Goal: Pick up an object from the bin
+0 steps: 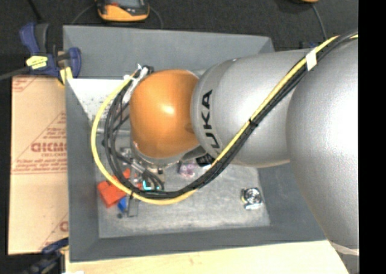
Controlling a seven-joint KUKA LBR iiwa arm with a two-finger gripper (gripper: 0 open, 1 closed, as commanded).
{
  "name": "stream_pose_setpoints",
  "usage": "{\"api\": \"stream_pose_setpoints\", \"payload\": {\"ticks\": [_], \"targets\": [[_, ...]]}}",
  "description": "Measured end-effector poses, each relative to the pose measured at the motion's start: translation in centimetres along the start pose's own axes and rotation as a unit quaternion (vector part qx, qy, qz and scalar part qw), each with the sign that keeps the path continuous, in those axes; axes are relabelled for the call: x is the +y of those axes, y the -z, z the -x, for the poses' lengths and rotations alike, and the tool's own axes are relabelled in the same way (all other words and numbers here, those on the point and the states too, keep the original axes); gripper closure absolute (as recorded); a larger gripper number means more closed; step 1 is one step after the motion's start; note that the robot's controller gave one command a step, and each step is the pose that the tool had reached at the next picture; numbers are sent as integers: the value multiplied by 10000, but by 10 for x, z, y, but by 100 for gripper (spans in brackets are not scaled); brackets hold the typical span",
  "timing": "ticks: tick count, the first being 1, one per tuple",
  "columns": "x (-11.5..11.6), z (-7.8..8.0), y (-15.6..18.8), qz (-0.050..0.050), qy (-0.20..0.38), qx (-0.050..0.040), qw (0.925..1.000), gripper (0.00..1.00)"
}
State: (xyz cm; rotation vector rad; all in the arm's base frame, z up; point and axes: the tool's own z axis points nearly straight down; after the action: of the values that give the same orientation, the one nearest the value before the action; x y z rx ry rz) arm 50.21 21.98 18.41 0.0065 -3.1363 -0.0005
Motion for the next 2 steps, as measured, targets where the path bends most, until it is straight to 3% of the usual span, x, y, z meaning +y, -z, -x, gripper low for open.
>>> {"api": "stream_pose_setpoints", "payload": {"ticks": [1, 2], "targets": [[-4, 35, -113, 11, 559, -31, 9984, 0], [-3, 36, -106, 24, 543, -46, 9985, 100]]}}
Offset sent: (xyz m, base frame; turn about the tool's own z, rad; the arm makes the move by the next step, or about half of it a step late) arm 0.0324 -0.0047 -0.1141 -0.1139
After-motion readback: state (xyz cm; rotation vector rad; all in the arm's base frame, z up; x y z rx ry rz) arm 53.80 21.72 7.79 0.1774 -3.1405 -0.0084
